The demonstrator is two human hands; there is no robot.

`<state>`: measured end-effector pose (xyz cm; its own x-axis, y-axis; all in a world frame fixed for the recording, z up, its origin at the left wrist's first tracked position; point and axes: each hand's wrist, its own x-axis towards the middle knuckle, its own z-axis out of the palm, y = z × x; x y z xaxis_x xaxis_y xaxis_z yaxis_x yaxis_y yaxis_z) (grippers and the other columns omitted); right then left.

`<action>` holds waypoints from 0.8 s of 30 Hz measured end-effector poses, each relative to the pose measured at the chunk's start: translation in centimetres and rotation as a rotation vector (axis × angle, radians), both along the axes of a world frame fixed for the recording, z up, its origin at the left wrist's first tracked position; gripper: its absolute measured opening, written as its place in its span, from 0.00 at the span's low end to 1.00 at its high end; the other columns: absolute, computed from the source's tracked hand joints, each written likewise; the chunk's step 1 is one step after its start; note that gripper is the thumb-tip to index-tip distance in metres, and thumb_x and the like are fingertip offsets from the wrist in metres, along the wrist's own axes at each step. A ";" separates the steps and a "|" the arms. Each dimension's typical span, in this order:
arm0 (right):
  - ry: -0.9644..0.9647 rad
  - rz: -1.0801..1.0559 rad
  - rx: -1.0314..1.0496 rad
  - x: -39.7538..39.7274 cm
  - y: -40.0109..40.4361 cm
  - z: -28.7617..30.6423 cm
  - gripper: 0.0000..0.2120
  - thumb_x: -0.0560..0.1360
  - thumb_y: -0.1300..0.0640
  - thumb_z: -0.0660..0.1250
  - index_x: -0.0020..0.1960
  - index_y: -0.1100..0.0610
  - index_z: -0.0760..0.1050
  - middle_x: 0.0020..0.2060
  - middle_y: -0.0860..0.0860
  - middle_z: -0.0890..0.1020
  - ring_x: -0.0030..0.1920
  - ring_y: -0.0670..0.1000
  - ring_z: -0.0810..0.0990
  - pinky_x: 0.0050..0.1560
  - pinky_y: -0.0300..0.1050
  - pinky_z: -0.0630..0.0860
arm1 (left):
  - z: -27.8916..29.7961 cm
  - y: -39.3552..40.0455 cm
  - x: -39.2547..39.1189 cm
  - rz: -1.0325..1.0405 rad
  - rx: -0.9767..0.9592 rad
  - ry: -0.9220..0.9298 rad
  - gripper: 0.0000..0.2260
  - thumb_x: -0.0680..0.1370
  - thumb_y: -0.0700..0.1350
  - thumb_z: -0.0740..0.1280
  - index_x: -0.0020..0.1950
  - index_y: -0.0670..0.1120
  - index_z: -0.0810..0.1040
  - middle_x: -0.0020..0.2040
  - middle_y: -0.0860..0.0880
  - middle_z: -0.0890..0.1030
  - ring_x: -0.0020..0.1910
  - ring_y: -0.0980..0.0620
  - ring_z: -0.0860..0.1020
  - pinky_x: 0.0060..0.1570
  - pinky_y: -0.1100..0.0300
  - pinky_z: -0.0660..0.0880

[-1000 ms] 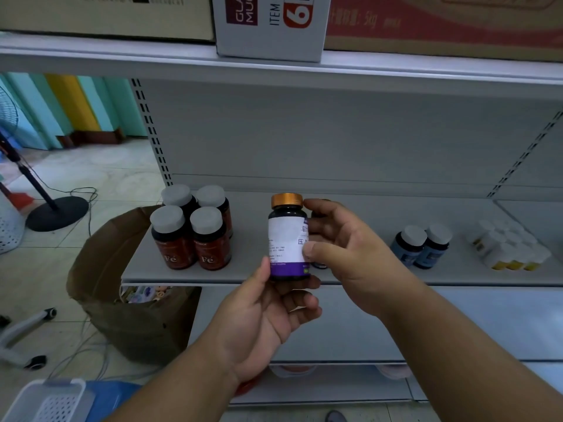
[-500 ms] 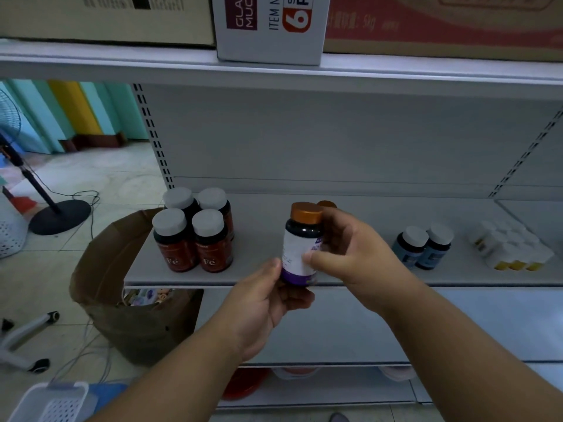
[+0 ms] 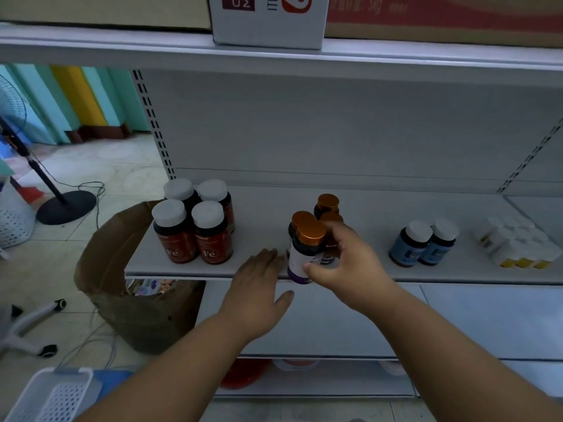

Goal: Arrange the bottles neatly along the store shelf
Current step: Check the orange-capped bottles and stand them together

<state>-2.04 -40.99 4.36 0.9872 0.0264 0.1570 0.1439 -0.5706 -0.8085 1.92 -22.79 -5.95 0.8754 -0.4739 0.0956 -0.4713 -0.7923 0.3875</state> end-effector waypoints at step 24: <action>0.080 0.684 -0.007 -1.4 12.9 -3.5 0.24 0.65 0.60 0.77 0.57 0.45 0.73 0.51 0.41 0.79 0.52 0.39 0.78 0.53 0.32 0.73 | 0.1 10.5 -15.6 0.708 -0.422 0.104 0.30 0.73 0.57 0.73 0.73 0.56 0.67 0.67 0.59 0.72 0.66 0.61 0.69 0.65 0.59 0.68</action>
